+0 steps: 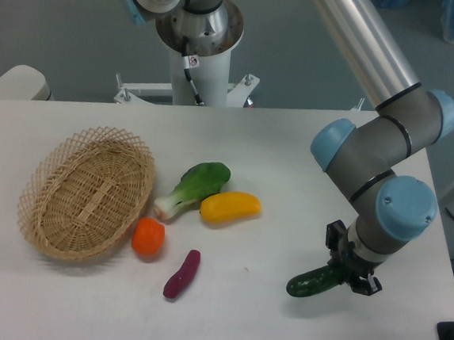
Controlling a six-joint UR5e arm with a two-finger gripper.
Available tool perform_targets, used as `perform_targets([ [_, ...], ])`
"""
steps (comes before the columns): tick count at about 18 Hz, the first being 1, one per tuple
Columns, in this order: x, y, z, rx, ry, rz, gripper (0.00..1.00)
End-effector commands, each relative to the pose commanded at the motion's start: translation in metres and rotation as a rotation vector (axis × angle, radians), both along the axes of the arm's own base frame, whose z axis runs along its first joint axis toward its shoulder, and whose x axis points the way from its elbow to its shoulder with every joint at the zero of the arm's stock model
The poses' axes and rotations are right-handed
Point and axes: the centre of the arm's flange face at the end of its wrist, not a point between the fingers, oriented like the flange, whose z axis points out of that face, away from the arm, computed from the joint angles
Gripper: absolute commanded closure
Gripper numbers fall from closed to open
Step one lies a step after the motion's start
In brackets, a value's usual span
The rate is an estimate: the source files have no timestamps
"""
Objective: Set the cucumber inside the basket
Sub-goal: 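Carry the held green cucumber with the gripper over the wicker basket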
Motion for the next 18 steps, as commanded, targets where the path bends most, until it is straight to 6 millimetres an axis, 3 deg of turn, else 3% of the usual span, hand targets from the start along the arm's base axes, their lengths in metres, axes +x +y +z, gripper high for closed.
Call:
perform_targets([
  [5, 0.014, 0.006, 0.001, -0.005, -0.006, -0.012, 0.78],
  [8, 0.034, 0.025, 0.002, -0.01, -0.007, 0.015, 0.79],
  [11, 0.045, 0.025, 0.001, -0.015, -0.02, 0.046, 0.79],
  [14, 0.068, 0.029, 0.001, -0.026, -0.034, 0.04, 0.78],
  [18, 0.104, 0.029, 0.021, -0.023, -0.042, 0.025, 0.79],
])
